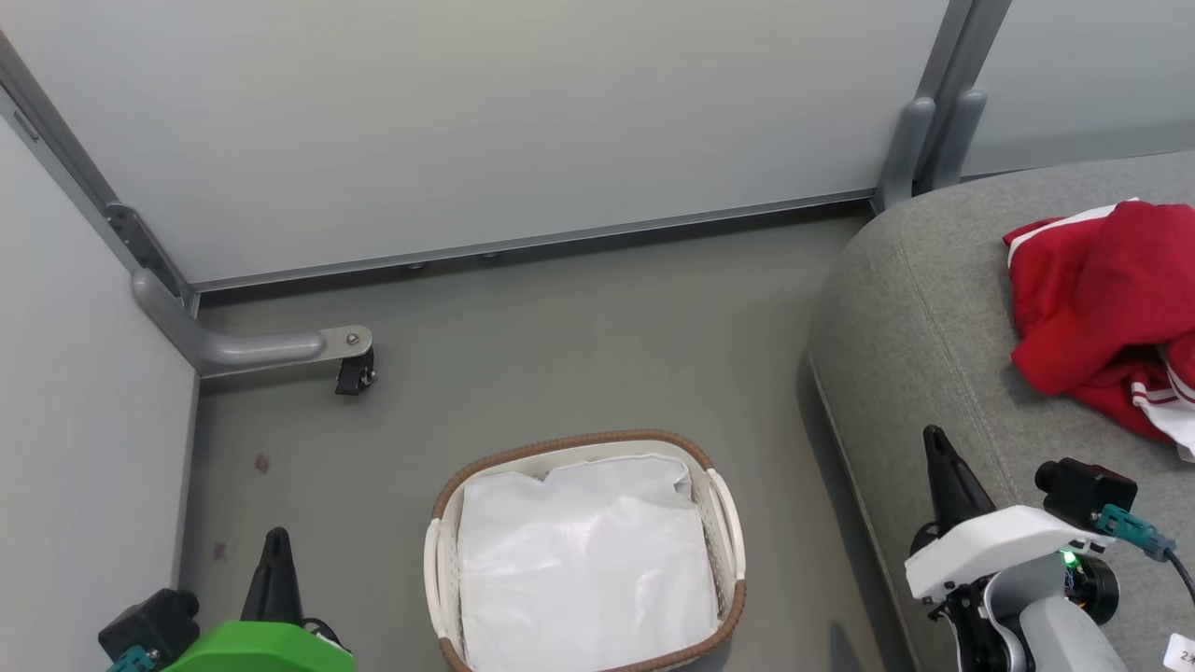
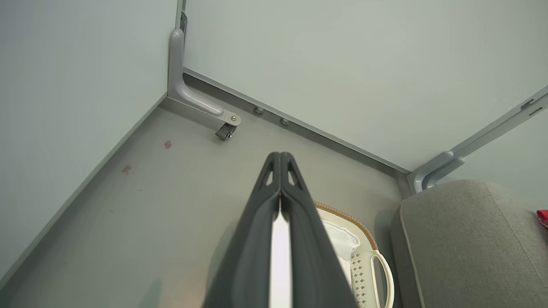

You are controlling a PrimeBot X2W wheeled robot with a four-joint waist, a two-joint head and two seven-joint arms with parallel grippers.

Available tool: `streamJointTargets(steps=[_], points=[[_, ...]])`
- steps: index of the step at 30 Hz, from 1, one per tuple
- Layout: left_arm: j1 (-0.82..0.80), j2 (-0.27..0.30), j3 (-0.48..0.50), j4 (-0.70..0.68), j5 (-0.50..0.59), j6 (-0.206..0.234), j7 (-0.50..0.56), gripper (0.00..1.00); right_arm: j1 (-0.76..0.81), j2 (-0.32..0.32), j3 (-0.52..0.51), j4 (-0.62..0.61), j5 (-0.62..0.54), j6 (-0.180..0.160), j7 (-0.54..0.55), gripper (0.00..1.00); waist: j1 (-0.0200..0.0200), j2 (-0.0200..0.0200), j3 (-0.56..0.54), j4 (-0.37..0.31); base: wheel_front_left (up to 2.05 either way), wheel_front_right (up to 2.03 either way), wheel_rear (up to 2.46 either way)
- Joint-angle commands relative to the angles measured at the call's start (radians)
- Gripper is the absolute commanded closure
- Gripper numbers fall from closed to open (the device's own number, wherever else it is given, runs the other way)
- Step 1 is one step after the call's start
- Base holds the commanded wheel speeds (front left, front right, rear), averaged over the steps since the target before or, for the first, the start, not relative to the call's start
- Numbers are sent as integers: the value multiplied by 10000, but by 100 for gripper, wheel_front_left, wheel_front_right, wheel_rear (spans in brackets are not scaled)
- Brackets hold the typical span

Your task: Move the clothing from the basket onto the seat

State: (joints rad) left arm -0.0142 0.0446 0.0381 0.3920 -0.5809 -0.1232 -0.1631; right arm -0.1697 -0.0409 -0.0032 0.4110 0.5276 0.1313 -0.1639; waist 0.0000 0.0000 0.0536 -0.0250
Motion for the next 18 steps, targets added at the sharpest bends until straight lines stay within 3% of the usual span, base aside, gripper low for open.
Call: streamJointTargets(steps=[1,18], points=[[-300,44,87,-203,-417,-22,75,100,-13,-51,-74,-219,419,-2,87,100,0,0,-7,4,0,0,0],[-478,53,244,-522,-2778,-40,718,100,137,-68,-325,-581,2904,-3,732,100,0,0,-89,44,0,0,0]])
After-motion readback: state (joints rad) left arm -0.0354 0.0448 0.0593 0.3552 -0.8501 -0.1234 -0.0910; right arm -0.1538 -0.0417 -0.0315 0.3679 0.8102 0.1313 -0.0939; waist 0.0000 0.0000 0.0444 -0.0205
